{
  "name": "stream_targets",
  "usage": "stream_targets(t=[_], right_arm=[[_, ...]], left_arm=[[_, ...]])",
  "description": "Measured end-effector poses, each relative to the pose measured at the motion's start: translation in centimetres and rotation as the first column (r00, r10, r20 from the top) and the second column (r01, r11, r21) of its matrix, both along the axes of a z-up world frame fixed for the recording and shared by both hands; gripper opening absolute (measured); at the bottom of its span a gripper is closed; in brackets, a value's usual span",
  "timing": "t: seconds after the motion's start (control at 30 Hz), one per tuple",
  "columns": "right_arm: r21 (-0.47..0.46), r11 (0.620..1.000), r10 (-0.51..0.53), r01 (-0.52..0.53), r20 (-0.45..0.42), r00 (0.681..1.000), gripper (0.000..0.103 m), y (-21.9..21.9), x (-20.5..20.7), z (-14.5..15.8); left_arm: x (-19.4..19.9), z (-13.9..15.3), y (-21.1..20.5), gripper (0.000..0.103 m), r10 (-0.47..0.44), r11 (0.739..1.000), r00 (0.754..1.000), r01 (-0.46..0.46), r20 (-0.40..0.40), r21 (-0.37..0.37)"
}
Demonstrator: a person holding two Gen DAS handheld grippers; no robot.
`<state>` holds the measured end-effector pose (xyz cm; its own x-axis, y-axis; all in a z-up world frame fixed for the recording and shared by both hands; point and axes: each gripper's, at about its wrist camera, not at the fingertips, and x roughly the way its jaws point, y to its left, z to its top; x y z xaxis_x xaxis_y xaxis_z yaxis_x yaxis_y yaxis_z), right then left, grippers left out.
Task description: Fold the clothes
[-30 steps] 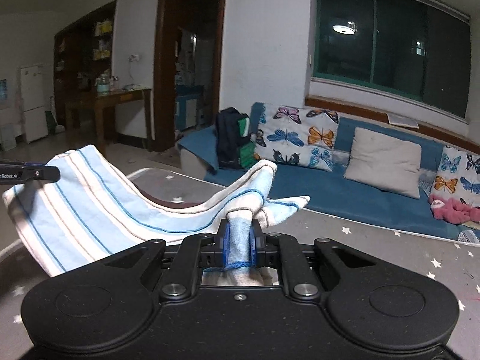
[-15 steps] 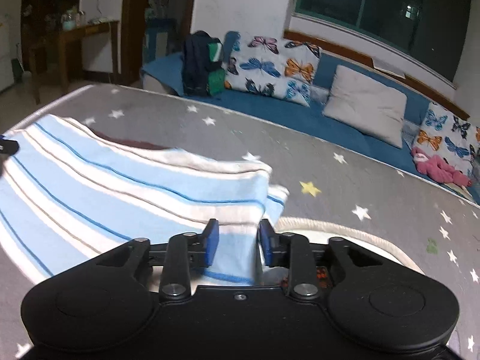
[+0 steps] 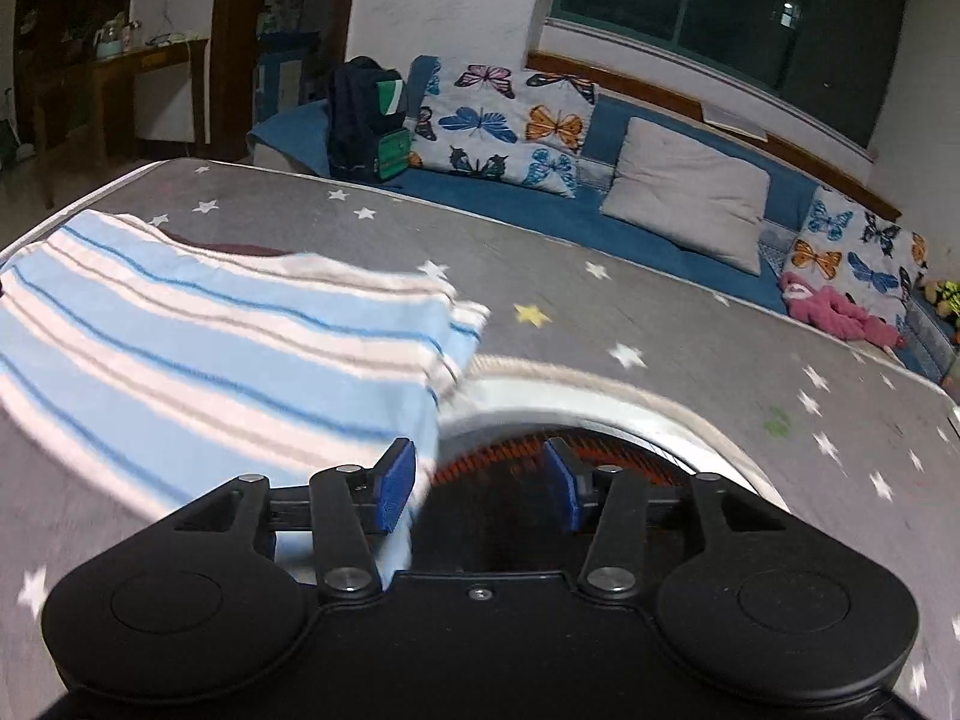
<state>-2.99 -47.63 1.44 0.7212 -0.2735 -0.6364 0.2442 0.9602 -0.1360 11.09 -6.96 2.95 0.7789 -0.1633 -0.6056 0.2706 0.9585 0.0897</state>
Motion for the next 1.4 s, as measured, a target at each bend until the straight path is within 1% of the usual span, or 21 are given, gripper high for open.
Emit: stream_targets(t=[0.1,0.13,0.2,0.33,0.4,0.5,0.67,0.73,0.93,0.97,1.0,1.13,1.17,1.23,1.27,1.3,1.4], right_arm=[[0.000,1.000,-0.023,0.023,0.013,1.000,0.057,-0.3,-2.8,-0.1],[-0.001,1.000,-0.030,0.030,0.017,0.999,0.058,-0.4,-3.7,-0.2],[-0.004,0.999,-0.045,0.045,0.019,0.999,0.059,-0.9,-3.6,0.9],[-0.009,0.993,-0.119,0.119,0.029,0.992,0.060,-2.6,-8.4,0.7],[-0.031,0.987,-0.154,0.155,0.030,0.988,0.063,-3.3,-10.2,0.4],[-0.046,0.978,-0.200,0.201,0.033,0.979,0.064,-4.5,-12.5,0.0],[-0.017,0.968,-0.248,0.248,0.045,0.968,0.064,-6.5,-13.6,-0.5],[-0.006,0.964,-0.266,0.267,0.049,0.963,0.065,-7.3,-14.0,-0.7],[0.030,0.946,-0.323,0.322,0.061,0.944,0.075,-9.7,-15.3,-1.3],[0.035,0.943,-0.332,0.331,0.063,0.941,0.079,-10.1,-15.5,-1.4],[0.041,0.940,-0.342,0.339,0.064,0.938,0.080,-10.5,-15.7,-1.5],[0.065,0.925,-0.378,0.374,0.071,0.923,0.082,-12.1,-16.6,-1.9],[0.071,0.921,-0.388,0.383,0.072,0.919,0.084,-12.6,-16.8,-2.0],[0.099,0.918,-0.392,0.384,0.070,0.917,0.087,-13.3,-18.2,-2.7],[0.111,0.916,-0.394,0.386,0.069,0.916,0.090,-13.7,-18.6,-2.9],[0.119,0.912,-0.401,0.392,0.065,0.914,0.095,-14.0,-18.6,-3.0],[0.129,0.909,-0.406,0.396,0.061,0.912,0.099,-14.2,-18.7,-3.1]], left_arm=[[-1.7,-0.1,0.5,0.071,0.037,0.999,0.999,-0.037,0.002,0.030],[-2.9,-0.2,0.8,0.072,0.059,0.997,0.998,-0.060,0.011,0.052],[-4.3,-0.4,1.2,0.074,0.088,0.994,0.996,-0.089,0.017,0.070],[-6.3,-0.7,1.8,0.075,0.156,0.982,0.987,-0.158,0.027,0.101],[-6.9,-1.0,2.2,0.076,0.196,0.974,0.981,-0.196,0.011,0.113],[-7.6,-1.3,2.9,0.077,0.220,0.972,0.976,-0.218,-0.009,0.090],[-8.8,-1.3,3.2,0.078,0.246,0.966,0.969,-0.246,0.021,0.084],[-8.9,-1.6,3.3,0.079,0.254,0.965,0.967,-0.255,0.021,0.069],[-9.3,-2.4,3.4,0.086,0.243,0.969,0.969,-0.244,0.038,0.036],[-9.3,-2.4,3.6,0.088,0.240,0.970,0.970,-0.241,0.035,0.027],[-9.1,-2.5,3.5,0.089,0.239,0.971,0.970,-0.240,0.033,0.022],[-8.7,-2.7,4.4,0.094,0.226,0.973,0.974,-0.226,-0.010,-0.042],[-8.5,-2.8,4.6,0.094,0.228,0.972,0.973,-0.229,-0.019,-0.055],[-8.6,-2.8,4.4,0.097,0.232,0.971,0.973,-0.232,-0.019,-0.050],[-8.6,-2.8,4.3,0.101,0.234,0.971,0.972,-0.234,-0.020,-0.044],[-8.5,-2.9,4.2,0.103,0.236,0.971,0.972,-0.236,-0.025,-0.041],[-8.5,-2.9,4.4,0.103,0.236,0.970,0.971,-0.237,-0.032,-0.053]])
